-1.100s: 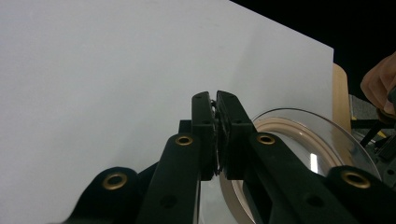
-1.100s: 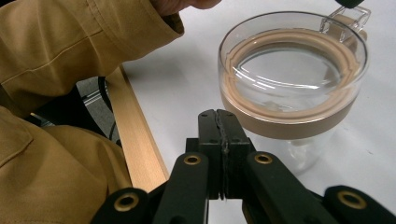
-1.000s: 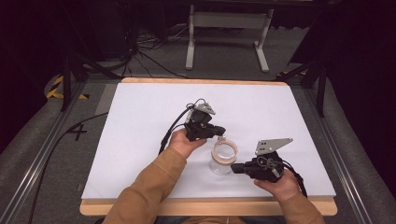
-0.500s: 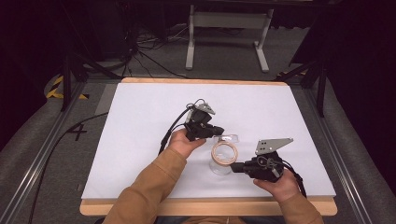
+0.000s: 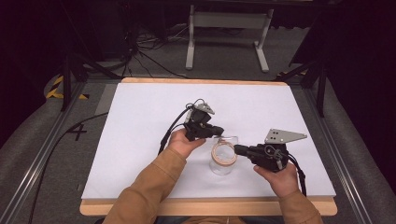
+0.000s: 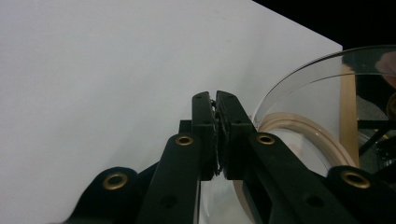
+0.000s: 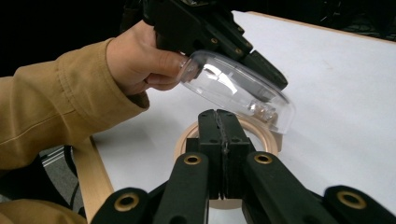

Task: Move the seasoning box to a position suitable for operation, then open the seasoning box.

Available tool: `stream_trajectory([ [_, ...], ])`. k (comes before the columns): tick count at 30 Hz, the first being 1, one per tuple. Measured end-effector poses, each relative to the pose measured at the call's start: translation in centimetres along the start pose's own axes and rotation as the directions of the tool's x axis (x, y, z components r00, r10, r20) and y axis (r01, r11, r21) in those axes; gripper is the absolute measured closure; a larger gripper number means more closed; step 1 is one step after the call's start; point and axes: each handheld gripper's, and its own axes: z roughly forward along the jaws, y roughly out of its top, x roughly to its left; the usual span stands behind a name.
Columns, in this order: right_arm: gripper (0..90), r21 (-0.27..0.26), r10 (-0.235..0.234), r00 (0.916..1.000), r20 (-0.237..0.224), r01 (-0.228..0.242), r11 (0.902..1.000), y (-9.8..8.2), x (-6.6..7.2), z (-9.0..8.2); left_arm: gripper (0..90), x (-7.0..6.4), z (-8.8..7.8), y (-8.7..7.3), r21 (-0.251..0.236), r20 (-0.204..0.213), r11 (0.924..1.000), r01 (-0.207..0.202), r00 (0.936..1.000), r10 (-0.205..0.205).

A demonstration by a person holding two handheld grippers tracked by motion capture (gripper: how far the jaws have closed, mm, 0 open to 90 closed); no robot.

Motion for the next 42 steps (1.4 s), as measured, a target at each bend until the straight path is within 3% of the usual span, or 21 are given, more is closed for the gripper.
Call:
stream_trajectory([
  [11,90.0,-0.033,-0.01,1.0,0.0,0.01,0.9994,0.8,-0.5,0.0,83.7,-0.1,-2.1,-0.9,-0.017,-0.051,0.9999,0.0,0.9987,-0.001],
  [25,90.0,-0.063,-0.028,0.9992,-0.03,0.026,0.9976,2.3,-1.7,1.3,81.8,0.1,-6.4,-3.8,-0.063,-0.143,0.996,0.063,0.9871,-0.072],
  [31,90.0,-0.079,-0.025,0.9996,-0.008,0.025,0.9966,2.6,-2.3,1.8,81.5,0.4,-7.4,-4.3,-0.076,-0.163,0.9932,0.088,0.9816,-0.099],
  [33,90.0,-0.084,-0.026,0.9992,0.03,0.028,0.9961,2.5,-2.9,2.0,81.4,0.4,-7.8,-4.5,-0.085,-0.172,0.9932,0.08,0.9807,-0.093],
  [35,90.0,-0.089,-0.025,0.9973,0.07,0.031,0.9955,2.4,-3.3,2.1,81.4,0.4,-8.0,-4.6,-0.083,-0.17,0.9918,0.098,0.9793,-0.111],
  [37,90.0,-0.088,-0.016,0.9966,0.081,0.023,0.9958,2.3,-3.5,2.1,81.4,0.4,-8.0,-4.6,-0.082,-0.171,0.9924,0.092,0.9796,-0.105],
  [39,90.0,-0.104,0.003,0.9972,0.075,0.005,0.9946,2.2,-3.8,1.8,81.2,0.5,-8.2,-4.6,-0.088,-0.174,0.9927,0.082,0.98,-0.096],
  [42,90.0,-0.112,-0.012,0.9977,0.066,0.019,0.9936,2.3,-3.6,1.5,80.8,0.6,-8.3,-4.6,-0.093,-0.175,0.991,0.096,0.9783,-0.111],
])
